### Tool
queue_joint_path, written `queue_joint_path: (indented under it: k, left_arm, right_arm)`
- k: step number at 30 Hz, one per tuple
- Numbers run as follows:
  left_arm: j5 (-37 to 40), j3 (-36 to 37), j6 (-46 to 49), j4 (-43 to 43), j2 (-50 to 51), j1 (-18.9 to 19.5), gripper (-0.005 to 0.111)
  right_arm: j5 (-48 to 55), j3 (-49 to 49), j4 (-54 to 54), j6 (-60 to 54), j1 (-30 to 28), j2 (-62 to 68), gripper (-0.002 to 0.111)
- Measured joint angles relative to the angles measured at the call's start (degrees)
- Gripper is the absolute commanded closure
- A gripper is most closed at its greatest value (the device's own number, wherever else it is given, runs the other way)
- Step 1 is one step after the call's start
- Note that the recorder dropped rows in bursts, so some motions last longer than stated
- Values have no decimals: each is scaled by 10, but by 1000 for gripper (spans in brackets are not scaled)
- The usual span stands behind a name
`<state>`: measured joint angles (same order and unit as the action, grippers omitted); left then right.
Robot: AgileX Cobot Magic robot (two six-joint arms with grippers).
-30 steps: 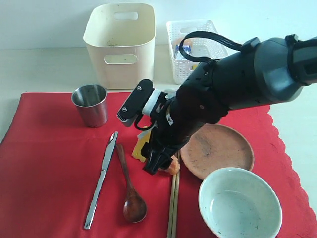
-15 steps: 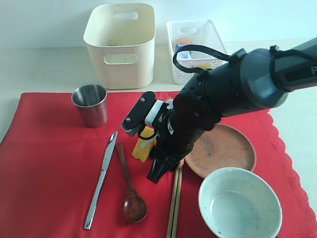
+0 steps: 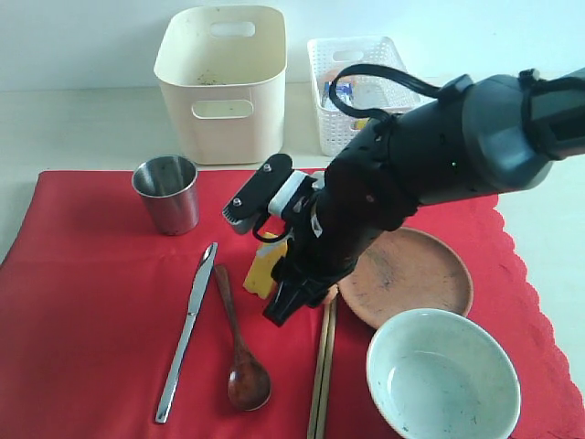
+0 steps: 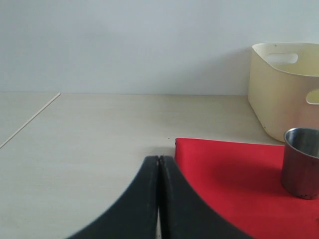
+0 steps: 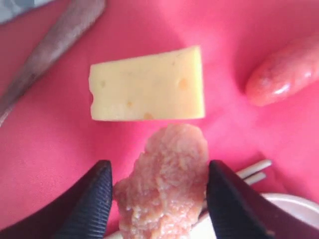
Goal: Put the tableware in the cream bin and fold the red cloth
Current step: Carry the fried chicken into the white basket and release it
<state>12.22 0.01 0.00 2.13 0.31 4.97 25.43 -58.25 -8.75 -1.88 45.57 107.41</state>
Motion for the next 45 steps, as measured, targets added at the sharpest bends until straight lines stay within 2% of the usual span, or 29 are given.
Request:
queue_joint_path:
  k: [11,16,20,26,29,34,39,45]
  left_arm:
    - [0,0,0,0,0,0,107]
    - [0,0,0,0,0,0,107]
    - [0,0,0,0,0,0,107]
    - [0,0,0,0,0,0,107]
    - [0,0,0,0,0,0,107]
    - [0,0,0,0,0,0,107]
    - [0,0,0,0,0,0,107]
    - [0,0,0,0,0,0,107]
  right_arm:
    - [-6,0,-25,19,0,-108,108]
    - [-21,0,-102,79,0,-133,108]
    - [-37,0,-207,169,-8,-135,108]
    - [-105,0,-316,296,-77,-133,108]
    - [-137,-2,-325,314,-120,-128,108]
    - [-156,-63,-329,346,-206,-78,108]
    - [-158,-136,-329,373,-245,1,108]
    - [-159,-216,-329,385,-258,63,108]
